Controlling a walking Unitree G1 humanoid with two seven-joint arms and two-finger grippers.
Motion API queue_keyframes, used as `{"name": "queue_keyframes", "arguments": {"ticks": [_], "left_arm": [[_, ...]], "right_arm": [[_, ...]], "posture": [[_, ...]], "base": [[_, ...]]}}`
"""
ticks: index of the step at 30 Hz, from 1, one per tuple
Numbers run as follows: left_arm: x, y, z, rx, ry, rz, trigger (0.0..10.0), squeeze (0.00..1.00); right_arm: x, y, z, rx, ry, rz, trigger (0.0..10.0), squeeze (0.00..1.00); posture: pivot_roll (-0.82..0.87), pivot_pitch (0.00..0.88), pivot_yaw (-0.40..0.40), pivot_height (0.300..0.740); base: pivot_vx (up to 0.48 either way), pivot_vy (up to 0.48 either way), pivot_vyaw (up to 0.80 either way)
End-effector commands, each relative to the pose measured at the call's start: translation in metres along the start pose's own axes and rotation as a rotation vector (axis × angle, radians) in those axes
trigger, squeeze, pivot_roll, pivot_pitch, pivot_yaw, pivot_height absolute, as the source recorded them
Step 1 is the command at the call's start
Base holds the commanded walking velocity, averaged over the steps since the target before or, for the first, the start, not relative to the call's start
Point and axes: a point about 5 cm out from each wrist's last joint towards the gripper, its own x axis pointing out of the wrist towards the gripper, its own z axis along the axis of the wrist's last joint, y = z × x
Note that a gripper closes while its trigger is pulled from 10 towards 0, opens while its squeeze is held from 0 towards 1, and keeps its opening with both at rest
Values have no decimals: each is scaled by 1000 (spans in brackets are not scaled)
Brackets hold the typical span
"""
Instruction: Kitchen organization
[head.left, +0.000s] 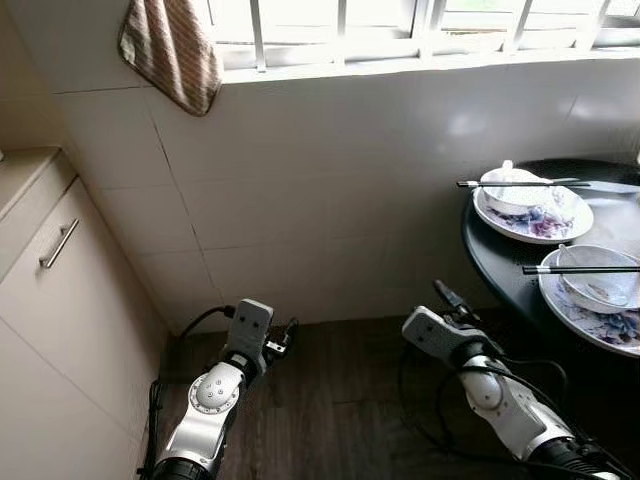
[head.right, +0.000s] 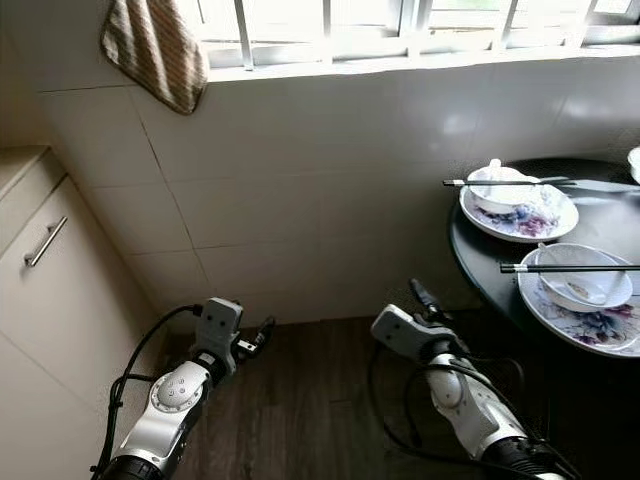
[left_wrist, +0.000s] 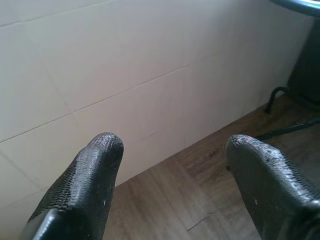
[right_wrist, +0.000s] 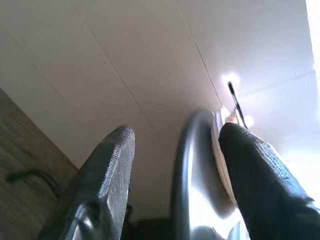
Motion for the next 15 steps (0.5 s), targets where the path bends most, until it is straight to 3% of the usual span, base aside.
{"name": "queue_keyframes", "arguments": {"ticks": [1, 9, 15], "left_arm": [[0, 1, -2, -8, 19, -1, 10000, 0], [0, 0, -3, -11, 22, -2, 10000, 0], [1, 0, -3, -15, 23, -1, 10000, 0]], "right_arm": [[3, 1, 8, -31, -30, 5, 10000, 0], [8, 4, 22, 5, -96, 22, 10000, 0], [6, 14, 25, 22, -121, 92, 10000, 0]], "posture": [[24, 0, 42, 740], [30, 0, 40, 740], [31, 0, 36, 740]], "base": [[0, 0, -800], [0, 0, -763], [0, 0, 0]]}}
